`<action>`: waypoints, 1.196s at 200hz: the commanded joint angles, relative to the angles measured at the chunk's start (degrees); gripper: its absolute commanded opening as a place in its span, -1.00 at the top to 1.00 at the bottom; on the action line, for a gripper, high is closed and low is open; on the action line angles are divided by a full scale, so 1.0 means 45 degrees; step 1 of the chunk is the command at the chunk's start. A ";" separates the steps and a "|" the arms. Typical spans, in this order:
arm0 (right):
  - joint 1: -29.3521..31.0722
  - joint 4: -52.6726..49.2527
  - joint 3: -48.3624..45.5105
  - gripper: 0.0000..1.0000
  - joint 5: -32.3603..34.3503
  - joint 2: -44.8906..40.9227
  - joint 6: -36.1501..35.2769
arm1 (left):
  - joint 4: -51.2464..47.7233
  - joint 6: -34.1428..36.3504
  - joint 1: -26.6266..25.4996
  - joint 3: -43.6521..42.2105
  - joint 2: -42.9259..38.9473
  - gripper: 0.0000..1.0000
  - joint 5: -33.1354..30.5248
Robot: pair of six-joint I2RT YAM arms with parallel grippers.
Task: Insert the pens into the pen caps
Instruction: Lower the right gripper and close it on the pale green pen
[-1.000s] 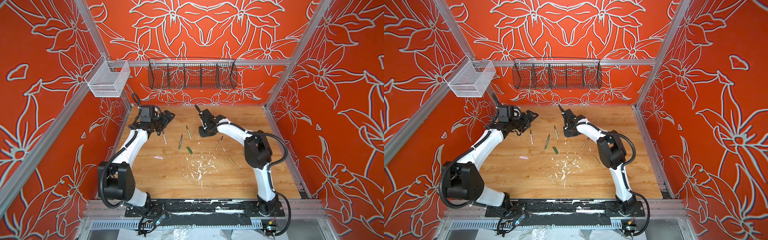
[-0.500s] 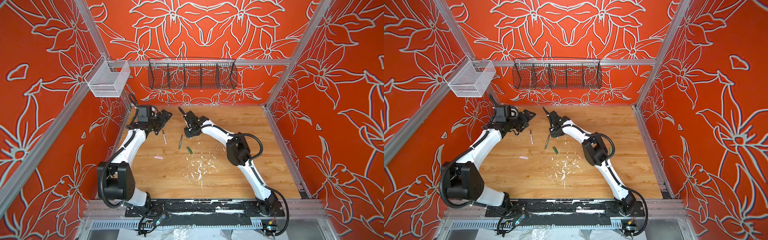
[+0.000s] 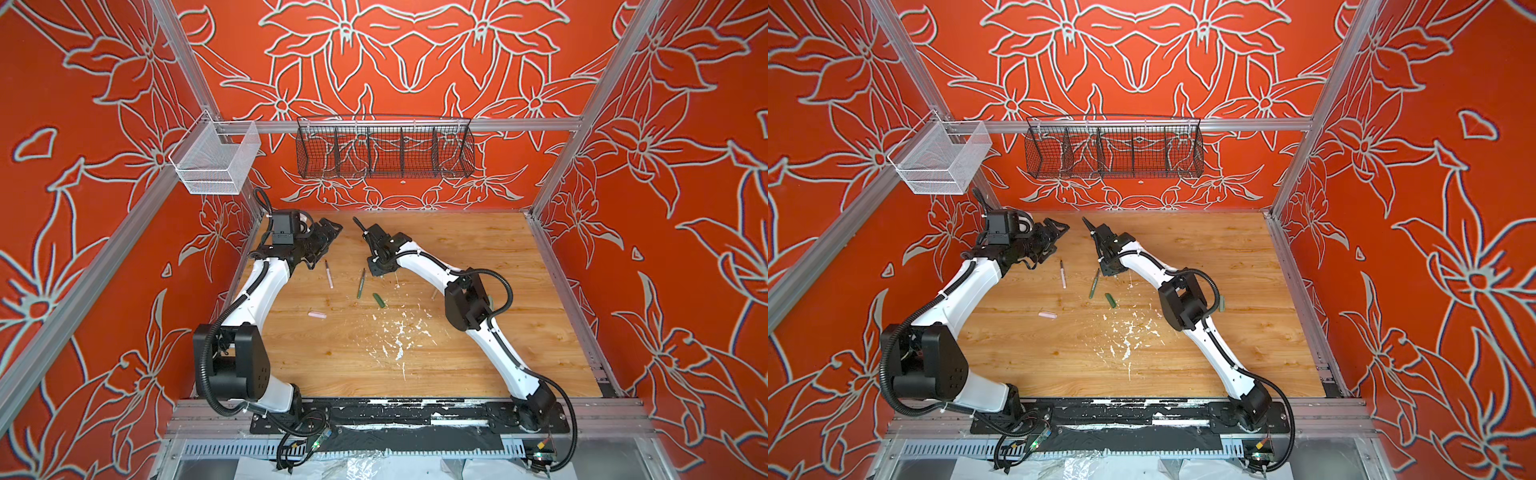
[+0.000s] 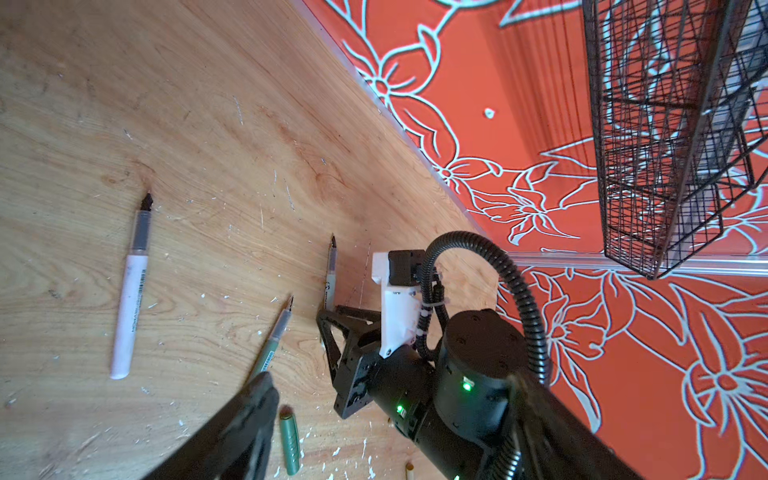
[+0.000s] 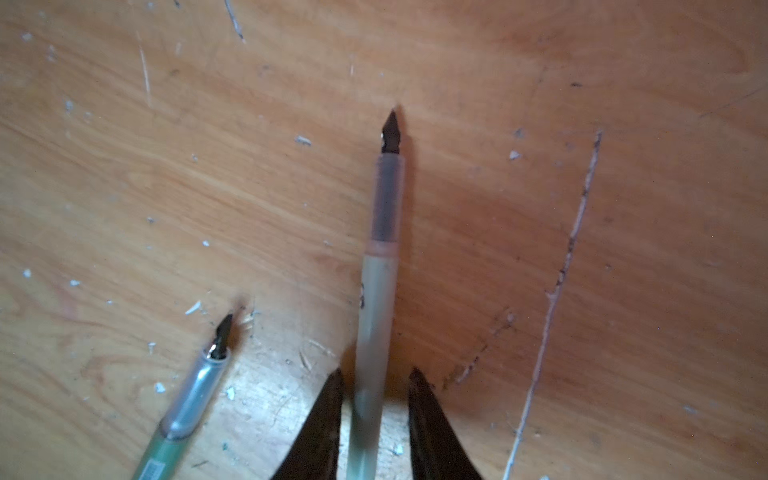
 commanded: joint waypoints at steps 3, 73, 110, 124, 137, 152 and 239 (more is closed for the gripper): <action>0.0129 -0.0627 0.0598 0.49 0.0260 0.0332 0.0386 | 0.0204 -0.0149 0.0374 -0.0136 -0.0039 -0.74 0.0039; 0.0148 -0.0013 -0.0178 0.67 -0.0321 -0.0178 0.1255 | 0.0923 -0.0550 0.0591 -0.0409 -0.0019 -0.72 0.0838; 0.0109 -0.0480 0.0134 0.56 0.0246 0.0091 0.1268 | 0.0825 -0.0365 0.0598 -0.0409 -0.0181 -0.72 0.0576; 0.0115 -0.0815 0.0496 0.56 0.0377 0.0369 0.1289 | 0.0830 -0.0365 0.0599 -0.0389 -0.0185 -0.72 0.0613; 0.0124 -0.1043 0.0700 0.60 0.0463 0.0552 0.1297 | 0.0858 -0.0403 0.0591 -0.0392 -0.0210 -0.72 0.0662; 0.0111 -0.1285 0.0846 0.67 0.0596 0.0670 0.1329 | 0.0869 -0.0384 0.0598 -0.0409 -0.0224 -0.72 0.0644; 0.0093 0.0304 -0.3324 0.85 0.1142 -0.2864 0.2328 | 0.0677 0.0312 0.0006 -0.0197 -0.0667 -0.71 0.0522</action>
